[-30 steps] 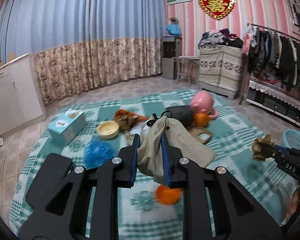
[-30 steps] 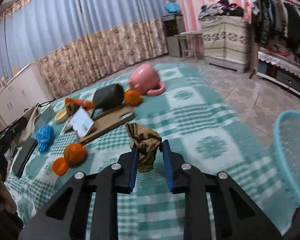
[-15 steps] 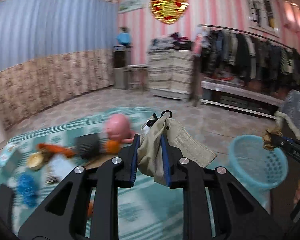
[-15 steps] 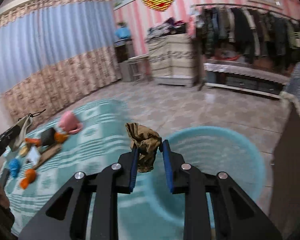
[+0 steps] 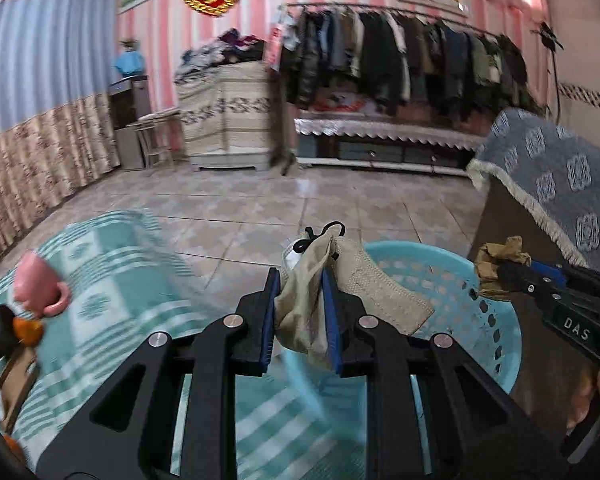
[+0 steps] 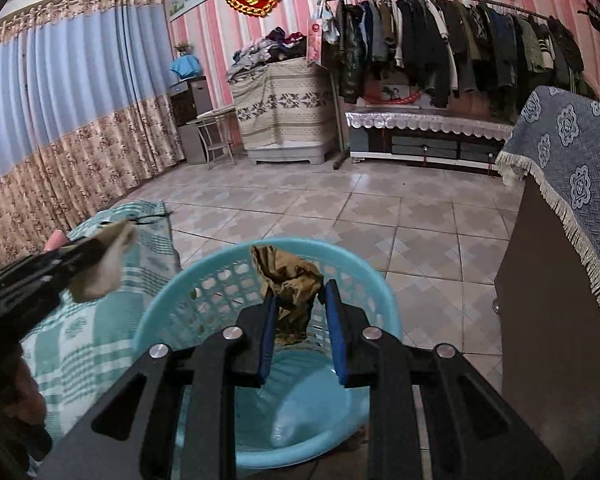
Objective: Collect trash
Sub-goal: 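Carry both items to the blue basket and open both grippers over it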
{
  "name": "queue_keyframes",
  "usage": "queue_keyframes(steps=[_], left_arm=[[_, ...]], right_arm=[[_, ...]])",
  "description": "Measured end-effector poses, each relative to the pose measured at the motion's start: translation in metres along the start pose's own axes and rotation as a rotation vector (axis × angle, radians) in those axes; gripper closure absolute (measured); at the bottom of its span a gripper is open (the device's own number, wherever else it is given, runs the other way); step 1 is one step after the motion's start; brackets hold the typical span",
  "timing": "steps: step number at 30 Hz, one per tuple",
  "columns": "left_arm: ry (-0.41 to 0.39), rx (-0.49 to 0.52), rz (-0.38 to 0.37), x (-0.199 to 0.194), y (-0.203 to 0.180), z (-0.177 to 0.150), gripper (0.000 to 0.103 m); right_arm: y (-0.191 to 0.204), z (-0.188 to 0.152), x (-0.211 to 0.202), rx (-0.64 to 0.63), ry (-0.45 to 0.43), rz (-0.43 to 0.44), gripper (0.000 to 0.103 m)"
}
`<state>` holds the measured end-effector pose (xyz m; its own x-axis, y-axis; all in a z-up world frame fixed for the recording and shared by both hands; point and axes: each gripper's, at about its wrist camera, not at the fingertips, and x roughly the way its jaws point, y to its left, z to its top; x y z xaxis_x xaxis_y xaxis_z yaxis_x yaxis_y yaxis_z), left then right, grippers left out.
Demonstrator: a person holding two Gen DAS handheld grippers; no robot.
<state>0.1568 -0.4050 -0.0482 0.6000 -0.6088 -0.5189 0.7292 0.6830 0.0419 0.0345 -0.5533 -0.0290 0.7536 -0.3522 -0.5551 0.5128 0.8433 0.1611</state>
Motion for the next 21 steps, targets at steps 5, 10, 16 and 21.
queue_keyframes(steps=[5,10,16,21], left_arm=[[0.042,0.025,-0.022,0.034,-0.021,0.001,0.077],[0.051,0.046,0.01,0.048,-0.024,0.003,0.051],[0.003,-0.001,0.074,0.035,-0.001,0.019,0.024],[-0.027,-0.025,0.125,0.018,0.023,0.027,0.015]], right_arm=[[-0.01,-0.001,0.009,0.01,0.013,0.002,0.079],[-0.014,-0.004,0.015,0.009,0.033,-0.001,0.079],[-0.005,-0.01,0.014,-0.002,0.05,-0.001,0.079],[0.006,-0.012,0.022,0.007,0.072,-0.005,0.079]])
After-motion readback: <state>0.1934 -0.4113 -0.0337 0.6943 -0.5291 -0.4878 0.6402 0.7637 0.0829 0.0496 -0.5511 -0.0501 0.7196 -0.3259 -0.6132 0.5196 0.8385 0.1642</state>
